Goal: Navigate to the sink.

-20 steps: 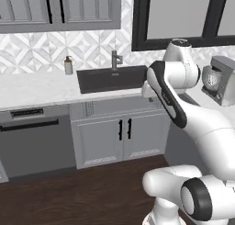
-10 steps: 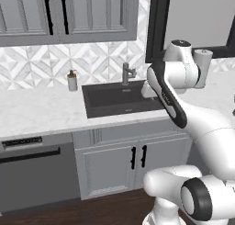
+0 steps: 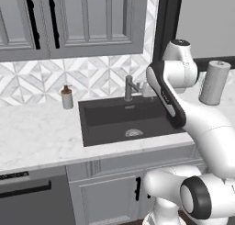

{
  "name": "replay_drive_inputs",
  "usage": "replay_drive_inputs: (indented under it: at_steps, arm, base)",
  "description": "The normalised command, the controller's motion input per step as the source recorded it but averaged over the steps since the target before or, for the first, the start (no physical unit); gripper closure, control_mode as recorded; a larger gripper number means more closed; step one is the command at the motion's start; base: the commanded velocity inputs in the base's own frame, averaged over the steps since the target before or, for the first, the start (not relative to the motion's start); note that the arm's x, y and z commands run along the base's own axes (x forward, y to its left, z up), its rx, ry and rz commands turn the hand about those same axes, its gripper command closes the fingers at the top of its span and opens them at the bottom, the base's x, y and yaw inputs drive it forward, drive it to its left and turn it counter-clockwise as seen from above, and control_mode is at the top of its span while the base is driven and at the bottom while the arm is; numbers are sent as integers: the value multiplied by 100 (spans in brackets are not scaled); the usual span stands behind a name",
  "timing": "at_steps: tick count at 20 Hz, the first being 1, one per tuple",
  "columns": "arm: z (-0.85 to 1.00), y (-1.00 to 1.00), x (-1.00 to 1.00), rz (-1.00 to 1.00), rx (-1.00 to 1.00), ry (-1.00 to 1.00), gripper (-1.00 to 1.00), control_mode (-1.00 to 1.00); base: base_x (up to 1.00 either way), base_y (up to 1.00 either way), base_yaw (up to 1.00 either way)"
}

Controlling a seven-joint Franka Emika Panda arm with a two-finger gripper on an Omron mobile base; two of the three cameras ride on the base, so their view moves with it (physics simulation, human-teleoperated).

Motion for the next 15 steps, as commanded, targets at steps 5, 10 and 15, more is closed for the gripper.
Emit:
replay_drive_inputs:
  at_steps: [5, 10, 15]
  arm:
    - [0, 0, 0, 0, 0, 0, -100, 100]
    - [0, 0, 0, 0, 0, 0, -100, 100]
    - [0, 0, 0, 0, 0, 0, -100, 100]
  base:
    - [66, -31, 0]
    - [83, -20, 0]
    - [69, -12, 0]
